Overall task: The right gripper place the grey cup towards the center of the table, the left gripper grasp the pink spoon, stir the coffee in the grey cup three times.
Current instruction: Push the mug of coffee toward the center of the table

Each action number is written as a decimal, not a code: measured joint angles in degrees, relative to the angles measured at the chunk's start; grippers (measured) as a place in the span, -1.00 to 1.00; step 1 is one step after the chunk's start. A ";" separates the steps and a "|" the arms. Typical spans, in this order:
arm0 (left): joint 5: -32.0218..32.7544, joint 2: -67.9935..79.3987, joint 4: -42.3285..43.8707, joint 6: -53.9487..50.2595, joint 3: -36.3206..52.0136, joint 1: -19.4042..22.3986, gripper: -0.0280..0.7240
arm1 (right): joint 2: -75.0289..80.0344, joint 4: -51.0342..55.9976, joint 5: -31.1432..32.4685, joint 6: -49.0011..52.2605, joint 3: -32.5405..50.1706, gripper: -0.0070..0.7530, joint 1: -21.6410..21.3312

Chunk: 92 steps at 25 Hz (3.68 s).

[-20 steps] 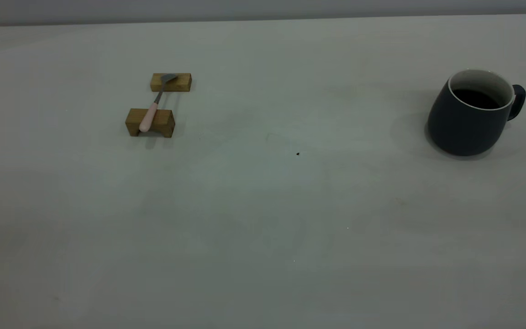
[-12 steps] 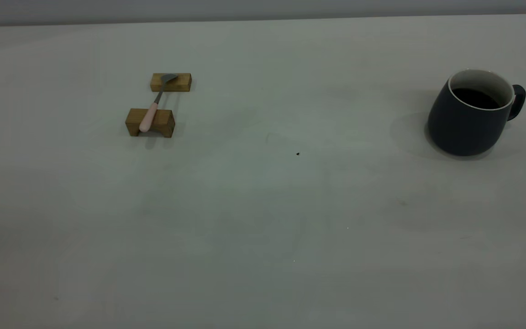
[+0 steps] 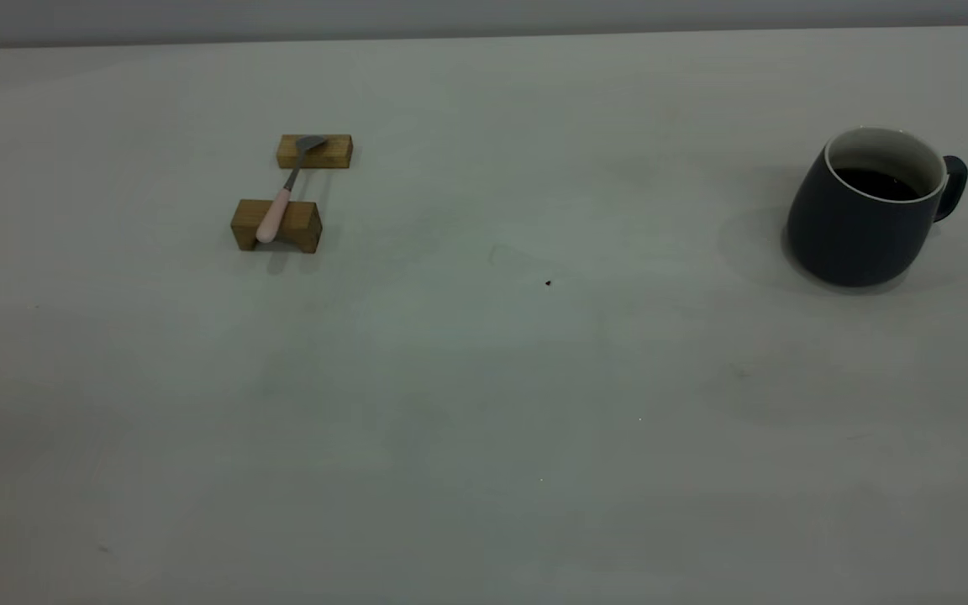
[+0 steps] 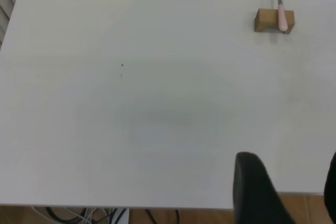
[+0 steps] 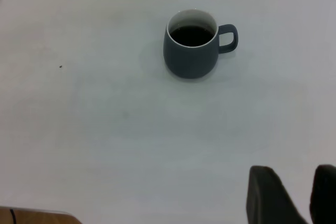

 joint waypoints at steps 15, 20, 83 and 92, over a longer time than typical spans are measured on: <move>0.00 0.00 0.00 0.00 0.00 0.00 0.14 | 2.42 -0.08 0.89 3.35 -1.45 -0.05 0.00; 0.00 0.00 0.00 0.00 0.00 0.00 0.14 | 15.46 -3.06 -0.38 0.90 -6.90 0.79 0.00; 0.00 0.00 0.00 0.00 0.00 0.00 0.14 | 130.66 -10.54 -36.90 -68.35 -49.75 0.07 4.77; 0.00 0.00 0.00 0.00 0.00 0.00 0.14 | 130.66 -2.84 -35.86 -64.16 -49.75 -0.38 11.92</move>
